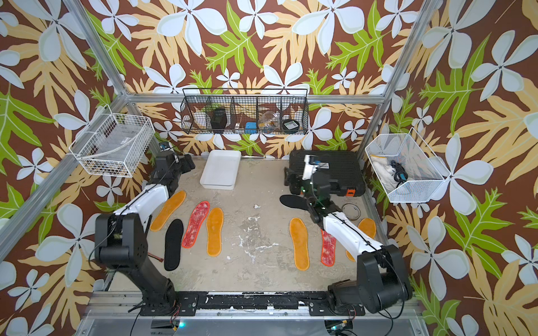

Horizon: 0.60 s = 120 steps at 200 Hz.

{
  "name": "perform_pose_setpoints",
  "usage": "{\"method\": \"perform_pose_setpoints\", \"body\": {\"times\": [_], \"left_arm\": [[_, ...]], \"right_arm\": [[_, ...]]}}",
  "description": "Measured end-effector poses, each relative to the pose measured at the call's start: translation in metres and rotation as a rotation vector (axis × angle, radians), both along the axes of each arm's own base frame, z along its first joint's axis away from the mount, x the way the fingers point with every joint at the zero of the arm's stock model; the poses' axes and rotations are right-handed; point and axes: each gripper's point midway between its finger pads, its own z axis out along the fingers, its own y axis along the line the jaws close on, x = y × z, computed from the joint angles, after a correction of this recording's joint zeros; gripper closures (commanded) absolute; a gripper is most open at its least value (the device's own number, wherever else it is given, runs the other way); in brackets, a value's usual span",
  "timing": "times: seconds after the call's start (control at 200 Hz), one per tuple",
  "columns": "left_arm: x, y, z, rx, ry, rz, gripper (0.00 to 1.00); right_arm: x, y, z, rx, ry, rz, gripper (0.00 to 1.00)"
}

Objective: Put the insoles into the storage box
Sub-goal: Move the storage box to the center of the board.

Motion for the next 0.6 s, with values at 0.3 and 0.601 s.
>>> {"method": "perform_pose_setpoints", "body": {"times": [0.3,0.601], "left_arm": [[0.086,-0.006,-0.072,0.019,0.253,-0.118,0.06],[0.089,-0.048,-0.110,0.024,0.346,-0.247,0.09]], "right_arm": [[0.006,0.058,-0.062,-0.097,0.191,0.134,0.06],[0.023,0.097,-0.044,-0.074,0.175,0.220,0.07]]}}
